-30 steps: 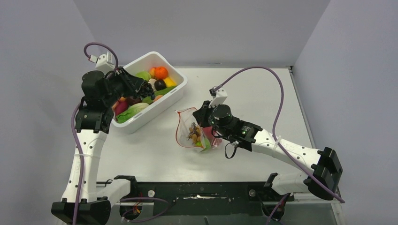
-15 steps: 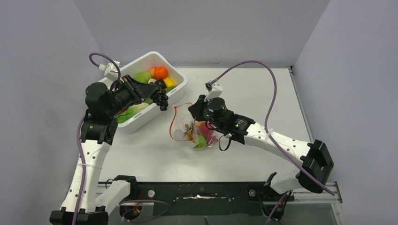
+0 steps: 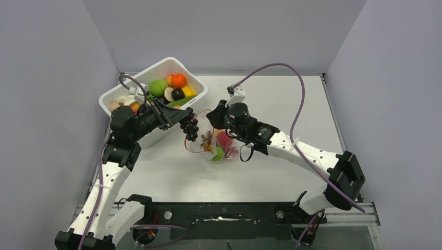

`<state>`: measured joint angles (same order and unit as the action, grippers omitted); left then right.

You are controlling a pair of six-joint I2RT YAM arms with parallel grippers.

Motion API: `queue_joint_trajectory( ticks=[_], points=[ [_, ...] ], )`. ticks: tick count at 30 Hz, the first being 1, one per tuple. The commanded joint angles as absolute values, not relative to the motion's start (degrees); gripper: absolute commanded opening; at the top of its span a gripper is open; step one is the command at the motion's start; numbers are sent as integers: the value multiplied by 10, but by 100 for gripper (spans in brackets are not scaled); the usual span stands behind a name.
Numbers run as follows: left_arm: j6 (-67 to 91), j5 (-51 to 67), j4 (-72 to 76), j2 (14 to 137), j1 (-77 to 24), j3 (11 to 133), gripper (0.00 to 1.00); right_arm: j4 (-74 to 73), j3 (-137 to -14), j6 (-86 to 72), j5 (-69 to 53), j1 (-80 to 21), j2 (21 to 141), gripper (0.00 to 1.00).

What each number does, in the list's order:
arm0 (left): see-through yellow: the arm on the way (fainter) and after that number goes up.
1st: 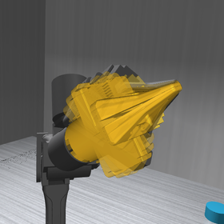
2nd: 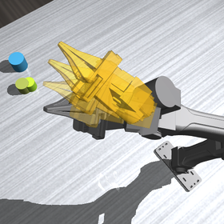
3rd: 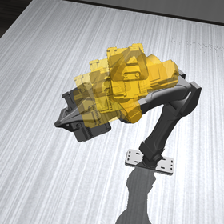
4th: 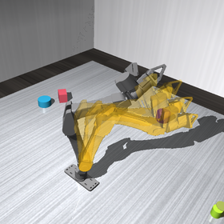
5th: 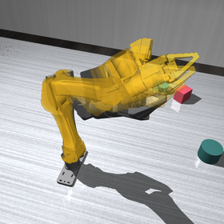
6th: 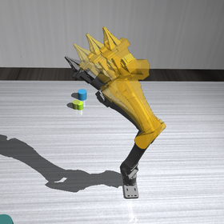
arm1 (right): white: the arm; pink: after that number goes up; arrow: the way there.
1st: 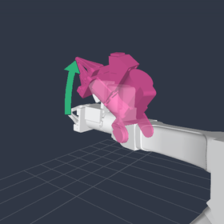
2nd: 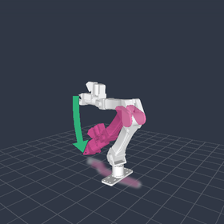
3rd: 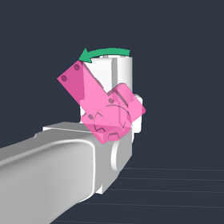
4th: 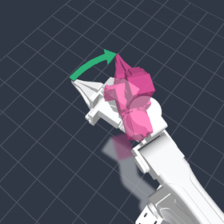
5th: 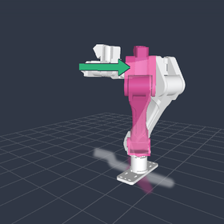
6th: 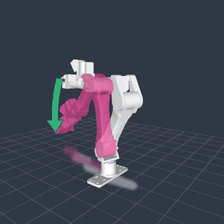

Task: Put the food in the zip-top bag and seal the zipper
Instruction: Place the fake fruit in the zipper food storage bag.

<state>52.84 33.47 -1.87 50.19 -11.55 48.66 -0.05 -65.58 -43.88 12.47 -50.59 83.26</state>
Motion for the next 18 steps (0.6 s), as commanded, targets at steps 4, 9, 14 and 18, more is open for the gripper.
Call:
queue_joint_trajectory(
  ticks=[4,9,14,18],
  points=[
    [576,338,128,498,-167,427,15,57,-684,-457,102,-504,836,0],
    [547,309,122,518,-207,402,15,60,-677,-461,103,-504,827,0],
    [511,272,102,535,-232,388,15,63,-671,-463,104,-504,820,0],
    [503,260,100,546,-244,386,15,66,-668,-464,98,-505,816,0]
  ],
)
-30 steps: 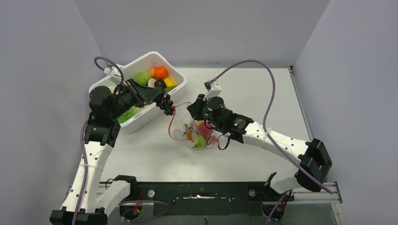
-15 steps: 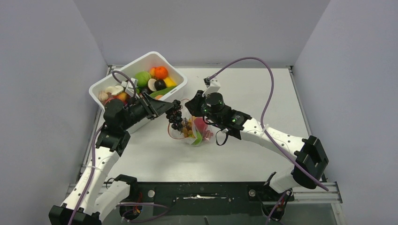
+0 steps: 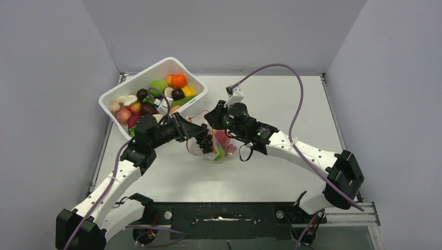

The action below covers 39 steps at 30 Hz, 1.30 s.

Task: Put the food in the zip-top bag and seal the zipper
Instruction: Place the fake fruit in the zipper food storage bag.

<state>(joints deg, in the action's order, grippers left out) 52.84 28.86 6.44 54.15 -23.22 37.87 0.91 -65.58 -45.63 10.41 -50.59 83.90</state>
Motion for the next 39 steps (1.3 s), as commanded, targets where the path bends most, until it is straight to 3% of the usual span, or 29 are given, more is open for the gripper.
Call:
queue_joint_trajectory(
  ticks=[1,9,17,20,31,39],
  points=[
    [501,253,100,548,-247,387,15,70,-666,-463,94,-505,816,0],
    [459,186,60,565,-274,396,16,73,-653,-463,91,-507,802,0],
    [459,180,36,566,-279,420,49,73,-636,-463,98,-506,791,0],
    [455,187,16,569,-280,439,56,74,-630,-465,99,-505,789,0],
    [417,174,-57,545,-280,498,57,59,-611,-449,125,-504,761,0],
    [351,75,-162,519,-279,556,58,40,-584,-429,136,-501,722,0]
  ],
)
